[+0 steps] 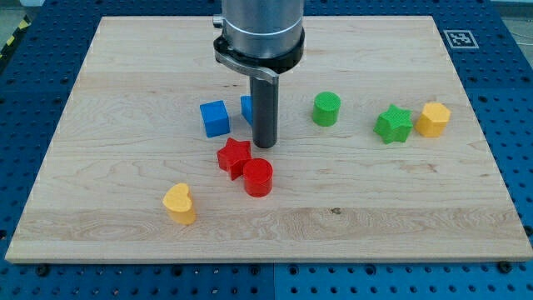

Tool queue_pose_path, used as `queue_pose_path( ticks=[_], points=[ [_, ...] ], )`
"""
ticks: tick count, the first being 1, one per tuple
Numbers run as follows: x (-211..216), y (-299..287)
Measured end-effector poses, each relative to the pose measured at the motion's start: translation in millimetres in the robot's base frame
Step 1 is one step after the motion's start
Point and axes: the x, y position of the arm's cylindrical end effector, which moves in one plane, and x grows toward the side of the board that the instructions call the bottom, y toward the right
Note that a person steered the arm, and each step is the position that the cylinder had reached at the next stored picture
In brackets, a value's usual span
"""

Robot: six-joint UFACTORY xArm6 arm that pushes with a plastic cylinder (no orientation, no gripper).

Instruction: Push the arm bottom left to the blue triangle

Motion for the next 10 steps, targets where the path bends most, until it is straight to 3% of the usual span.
queue_pose_path(
  ticks=[4,7,8,10],
  points=[
    [-33,-56],
    [97,-61],
    [111,-57],
    [93,-70]
  ],
)
